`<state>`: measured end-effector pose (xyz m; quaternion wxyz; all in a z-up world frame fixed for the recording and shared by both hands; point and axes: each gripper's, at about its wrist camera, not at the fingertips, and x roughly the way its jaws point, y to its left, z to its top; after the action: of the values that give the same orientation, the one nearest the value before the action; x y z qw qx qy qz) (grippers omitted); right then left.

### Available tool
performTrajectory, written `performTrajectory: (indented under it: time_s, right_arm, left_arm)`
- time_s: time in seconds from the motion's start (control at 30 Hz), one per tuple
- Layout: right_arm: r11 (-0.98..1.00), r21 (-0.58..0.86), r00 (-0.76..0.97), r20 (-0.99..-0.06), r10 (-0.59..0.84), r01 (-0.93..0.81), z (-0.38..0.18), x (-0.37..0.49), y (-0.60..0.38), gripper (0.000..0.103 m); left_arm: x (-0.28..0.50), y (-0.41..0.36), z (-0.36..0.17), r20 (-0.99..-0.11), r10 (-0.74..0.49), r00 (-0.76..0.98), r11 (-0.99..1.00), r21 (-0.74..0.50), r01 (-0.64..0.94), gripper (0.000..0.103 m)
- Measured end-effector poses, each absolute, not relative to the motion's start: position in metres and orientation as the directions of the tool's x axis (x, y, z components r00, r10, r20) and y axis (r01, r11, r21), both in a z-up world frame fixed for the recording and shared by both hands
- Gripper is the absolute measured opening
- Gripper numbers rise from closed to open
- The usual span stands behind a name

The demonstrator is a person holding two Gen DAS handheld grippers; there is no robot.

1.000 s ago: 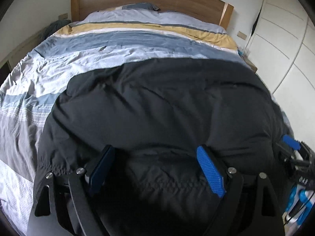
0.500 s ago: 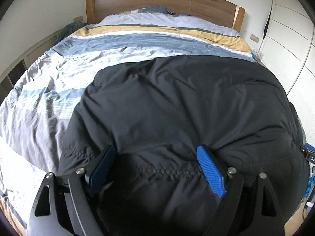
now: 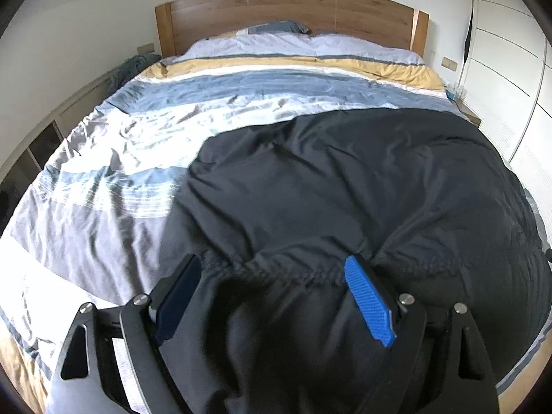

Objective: Fold large clothes

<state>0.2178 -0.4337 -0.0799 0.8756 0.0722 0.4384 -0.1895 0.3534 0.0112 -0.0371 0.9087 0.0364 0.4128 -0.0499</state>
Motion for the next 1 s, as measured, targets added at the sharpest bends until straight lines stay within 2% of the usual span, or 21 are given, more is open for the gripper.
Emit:
performTrajectory:
  time_s: [0.1, 0.33, 0.63, 0.83, 1.0]
  right_arm:
    - [0.923, -0.044, 0.549, -0.792, -0.266, 0.383, -0.075, 0.208, -0.427, 0.102]
    - [0.924, -0.027, 0.566, -0.783, -0.257, 0.382, -0.060, 0.181, -0.421, 0.103]
    - [0.910, -0.048, 0.571, -0.764, -0.298, 0.412, -0.035, 0.156, -0.429, 0.102]
    - [0.915, -0.031, 0.569, -0.774, -0.276, 0.401, -0.028, 0.142, -0.427, 0.102]
    - [0.919, 0.040, 0.576, -0.790, -0.211, 0.392, -0.031, 0.140, -0.434, 0.103]
  left_arm:
    - [0.345, 0.022, -0.032, -0.739, -0.064, 0.671, 0.992, 0.027, 0.125, 0.086]
    - [0.321, 0.066, -0.029, -0.777, -0.142, 0.613, 0.986, -0.056, 0.157, 0.086]
    - [0.303, 0.123, -0.021, -0.803, -0.109, 0.586, 0.994, -0.079, 0.077, 0.086]
    - [0.305, 0.150, -0.035, -0.847, -0.163, 0.505, 0.985, -0.172, 0.030, 0.086]
    - [0.305, 0.170, -0.045, -0.838, -0.261, 0.480, 0.952, -0.304, -0.014, 0.086]
